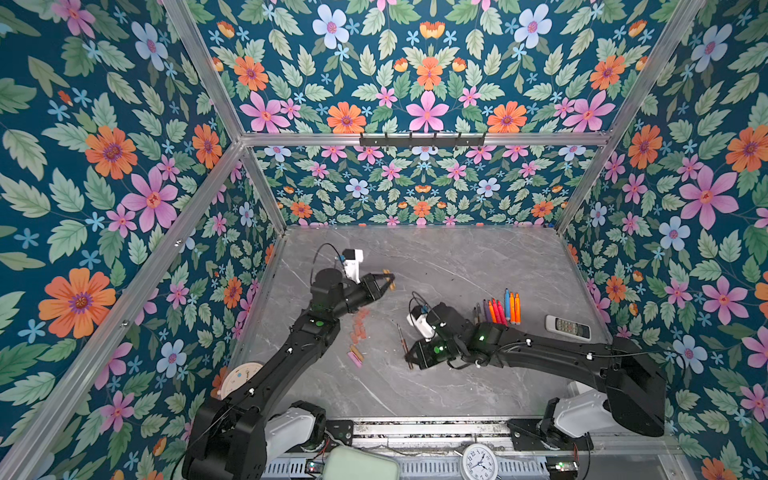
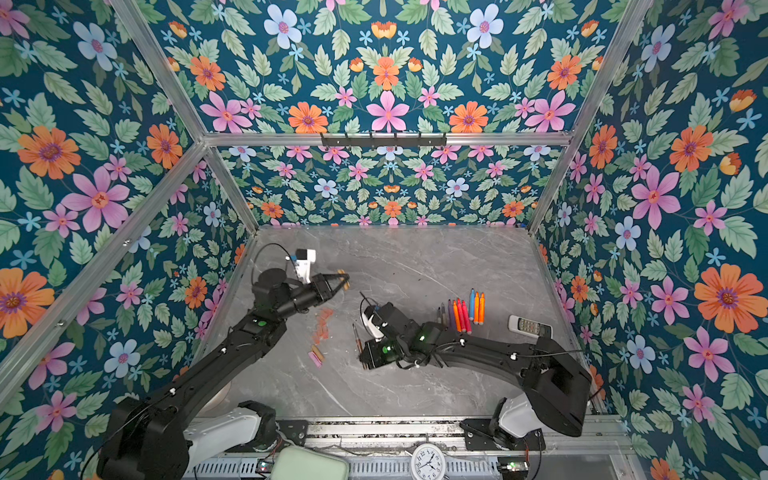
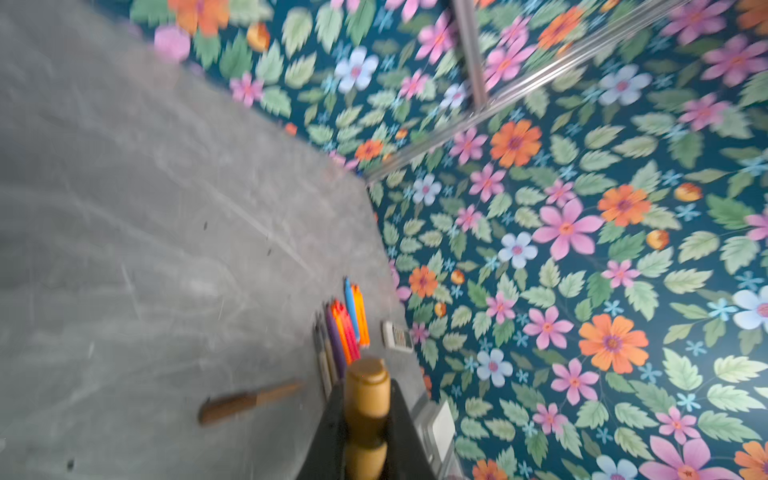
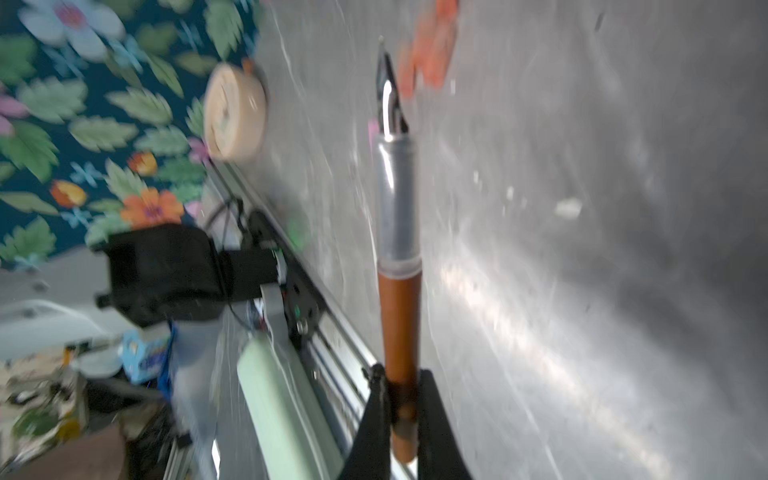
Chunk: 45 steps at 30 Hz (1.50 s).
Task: Open the pen caps
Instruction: 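Lower the brown pen into the row while the left carries the tan cap away, then open the right gripper to release the pen while the left drops the tan cap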
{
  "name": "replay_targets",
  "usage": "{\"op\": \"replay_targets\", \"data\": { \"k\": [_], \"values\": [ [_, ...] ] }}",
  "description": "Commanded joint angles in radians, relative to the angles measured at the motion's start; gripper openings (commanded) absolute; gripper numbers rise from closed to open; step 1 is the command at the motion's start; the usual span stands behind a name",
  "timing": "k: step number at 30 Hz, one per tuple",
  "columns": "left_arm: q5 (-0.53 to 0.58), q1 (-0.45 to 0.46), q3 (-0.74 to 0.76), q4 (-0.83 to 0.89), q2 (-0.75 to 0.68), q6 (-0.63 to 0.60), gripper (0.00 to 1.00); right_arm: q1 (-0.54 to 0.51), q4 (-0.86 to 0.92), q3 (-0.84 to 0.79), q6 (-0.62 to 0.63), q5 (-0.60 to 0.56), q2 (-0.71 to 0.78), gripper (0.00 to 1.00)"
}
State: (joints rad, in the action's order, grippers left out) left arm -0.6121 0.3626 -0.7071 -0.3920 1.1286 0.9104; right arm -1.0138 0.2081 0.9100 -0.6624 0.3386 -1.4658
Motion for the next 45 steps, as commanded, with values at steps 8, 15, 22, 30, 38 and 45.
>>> {"op": "replay_targets", "data": {
  "k": [8, 15, 22, 30, 38, 45],
  "values": [
    [0.060, -0.050, -0.017, 0.181, -0.042, -0.117, 0.00, 0.011, 0.143, 0.002, 0.018, -0.104, 0.067, 0.00],
    [0.196, -0.066, 0.162, 0.416, -0.196, -0.094, 0.00, 0.218, 0.289, -0.094, -0.004, -0.280, 0.205, 0.00],
    [0.416, -0.065, 0.231, 0.772, -0.439, 0.026, 0.00, 0.441, 0.329, -0.103, 0.081, -0.274, 0.127, 0.00],
    [0.580, -0.066, 0.244, 1.094, -0.601, 0.112, 0.00, 0.454, 0.355, -0.017, 0.076, -0.367, -0.089, 0.00],
    [0.545, -0.065, 0.324, 1.117, -0.582, 0.110, 0.00, 0.455, 0.346, 0.007, 0.062, -0.401, -0.114, 0.17],
    [0.512, -0.065, 0.387, 1.056, -0.588, 0.114, 0.00, 0.454, 0.372, 0.008, 0.074, -0.418, -0.050, 0.39]
  ]
}}
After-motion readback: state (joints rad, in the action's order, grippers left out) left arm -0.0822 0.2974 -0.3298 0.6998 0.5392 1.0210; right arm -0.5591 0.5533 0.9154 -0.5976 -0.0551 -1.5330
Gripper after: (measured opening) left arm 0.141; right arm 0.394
